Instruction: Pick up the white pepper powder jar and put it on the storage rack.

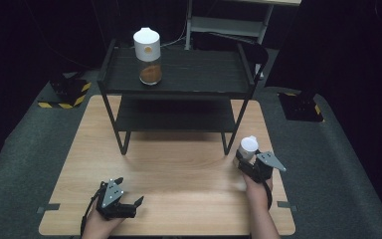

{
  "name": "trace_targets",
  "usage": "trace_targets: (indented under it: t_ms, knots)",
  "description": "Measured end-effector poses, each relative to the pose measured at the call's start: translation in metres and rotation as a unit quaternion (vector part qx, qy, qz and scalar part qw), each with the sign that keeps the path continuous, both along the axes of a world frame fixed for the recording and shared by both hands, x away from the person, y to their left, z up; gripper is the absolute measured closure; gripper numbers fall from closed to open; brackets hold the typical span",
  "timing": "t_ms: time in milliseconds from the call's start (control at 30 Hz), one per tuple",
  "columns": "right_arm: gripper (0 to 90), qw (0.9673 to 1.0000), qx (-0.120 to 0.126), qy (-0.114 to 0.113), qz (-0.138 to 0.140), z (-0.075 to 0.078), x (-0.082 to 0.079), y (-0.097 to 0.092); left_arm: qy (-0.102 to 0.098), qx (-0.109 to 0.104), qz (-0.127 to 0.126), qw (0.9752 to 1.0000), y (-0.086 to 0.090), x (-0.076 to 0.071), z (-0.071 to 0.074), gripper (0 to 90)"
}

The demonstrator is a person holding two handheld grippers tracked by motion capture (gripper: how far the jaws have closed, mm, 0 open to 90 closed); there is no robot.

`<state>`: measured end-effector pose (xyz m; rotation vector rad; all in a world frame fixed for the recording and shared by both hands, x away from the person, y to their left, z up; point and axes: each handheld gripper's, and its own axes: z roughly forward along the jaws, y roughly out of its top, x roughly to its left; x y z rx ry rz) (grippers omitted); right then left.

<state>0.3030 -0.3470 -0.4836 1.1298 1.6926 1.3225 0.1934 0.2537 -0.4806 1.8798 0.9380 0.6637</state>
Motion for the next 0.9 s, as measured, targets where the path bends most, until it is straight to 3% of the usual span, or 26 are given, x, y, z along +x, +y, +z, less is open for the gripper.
trace_targets:
  t_ms: [500, 900]
  knots:
    - [30.5, 0.9999, -0.011, -0.004, 0.010, 0.002, -0.005, 0.000, -0.001, -0.004, 0.000, 1.0000, 0.001, 0.000, -0.001, 1.1]
    - [30.4, 0.9997, -0.009, -0.012, 0.020, 0.011, -0.024, 0.003, 0.002, 0.001, -0.002, 1.0000, 0.000, 0.000, 0.001, 1.1]
